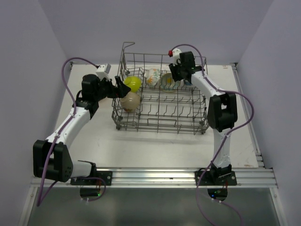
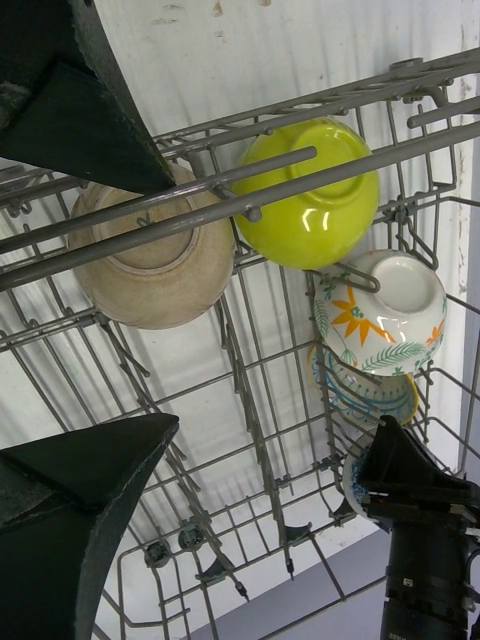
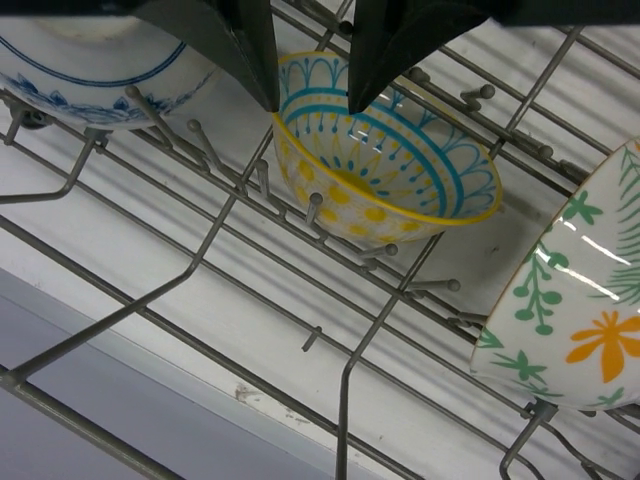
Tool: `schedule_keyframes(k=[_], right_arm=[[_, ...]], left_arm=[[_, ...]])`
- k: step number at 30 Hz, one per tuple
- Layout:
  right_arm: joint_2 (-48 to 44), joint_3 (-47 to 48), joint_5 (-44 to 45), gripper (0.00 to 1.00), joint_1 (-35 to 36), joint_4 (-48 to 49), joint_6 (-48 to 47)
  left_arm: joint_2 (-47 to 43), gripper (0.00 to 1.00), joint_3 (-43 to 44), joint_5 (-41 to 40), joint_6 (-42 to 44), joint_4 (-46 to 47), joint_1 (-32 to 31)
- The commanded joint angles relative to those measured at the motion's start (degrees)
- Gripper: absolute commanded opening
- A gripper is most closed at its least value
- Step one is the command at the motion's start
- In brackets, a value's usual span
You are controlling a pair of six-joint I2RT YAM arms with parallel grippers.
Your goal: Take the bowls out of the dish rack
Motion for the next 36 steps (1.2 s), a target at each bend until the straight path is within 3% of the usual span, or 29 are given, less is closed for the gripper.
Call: schedule_keyframes(k=[1,23,36], right_arm=[[-5.8,-0.5,1.5,0.39,-1.0,4.5,0.1],[2.0,3.9,-3.3,0.39,-1.3,1.6,1.5],[5.8,6.1,-0.4,0.39,-1.3,1.0,0.1]], left_arm=[[0.4,0.94,1.1,0.8,-0.5,1.4,-0.4],[0.5,0.94,1.4,1.1,-0.7,1.1,-0.4],[0.8,0.95,1.4,1.4,-0.9,1.0,-0.4]])
